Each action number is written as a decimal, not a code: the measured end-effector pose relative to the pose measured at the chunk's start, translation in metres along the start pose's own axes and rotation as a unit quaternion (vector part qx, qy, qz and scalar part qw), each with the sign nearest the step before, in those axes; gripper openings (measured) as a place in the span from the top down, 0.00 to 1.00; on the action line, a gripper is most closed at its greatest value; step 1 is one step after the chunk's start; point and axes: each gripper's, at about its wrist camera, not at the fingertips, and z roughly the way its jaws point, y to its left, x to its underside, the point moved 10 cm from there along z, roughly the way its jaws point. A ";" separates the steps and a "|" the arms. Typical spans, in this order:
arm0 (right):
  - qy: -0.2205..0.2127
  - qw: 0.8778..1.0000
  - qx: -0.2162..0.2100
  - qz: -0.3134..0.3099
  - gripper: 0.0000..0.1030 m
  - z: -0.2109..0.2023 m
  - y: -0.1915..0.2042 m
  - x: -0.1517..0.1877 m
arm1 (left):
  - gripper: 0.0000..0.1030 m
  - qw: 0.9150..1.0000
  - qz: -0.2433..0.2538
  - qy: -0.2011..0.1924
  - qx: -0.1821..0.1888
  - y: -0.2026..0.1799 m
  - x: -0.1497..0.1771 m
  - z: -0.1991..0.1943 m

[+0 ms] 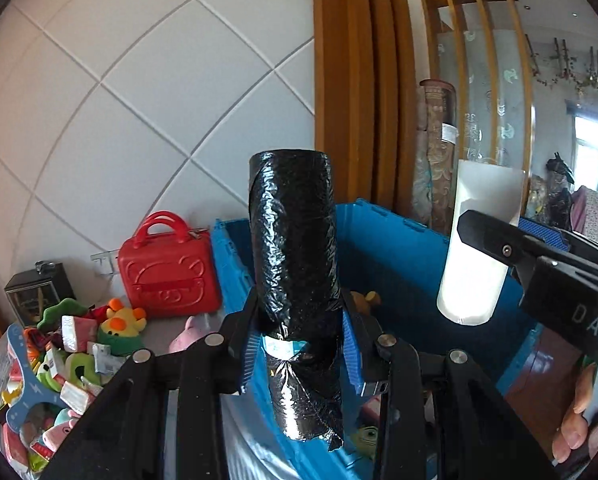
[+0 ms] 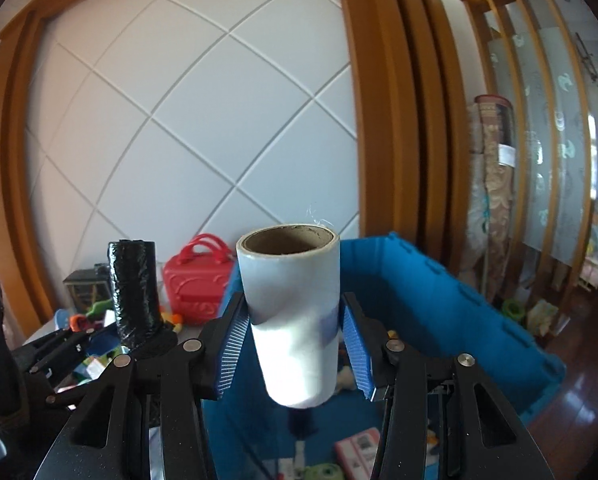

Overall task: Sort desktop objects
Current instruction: 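Carry the black bag and paper roll with both tools over the crate, then open both tools to drop the black bag and paper roll into the crate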

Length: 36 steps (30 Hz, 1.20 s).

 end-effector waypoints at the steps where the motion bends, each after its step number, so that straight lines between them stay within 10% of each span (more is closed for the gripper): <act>1: 0.001 1.000 0.013 0.002 0.55 0.000 -0.013 0.000 | 0.66 1.000 0.003 0.003 0.009 -0.012 -0.002 0.003; 13: 0.052 0.996 0.072 0.023 0.55 0.032 -0.117 0.035 | 0.66 0.994 0.039 0.097 0.038 -0.115 0.027 0.060; 36: 0.139 0.987 0.071 0.026 0.55 0.078 -0.153 0.100 | 0.65 0.985 0.018 0.171 0.004 -0.109 0.068 0.092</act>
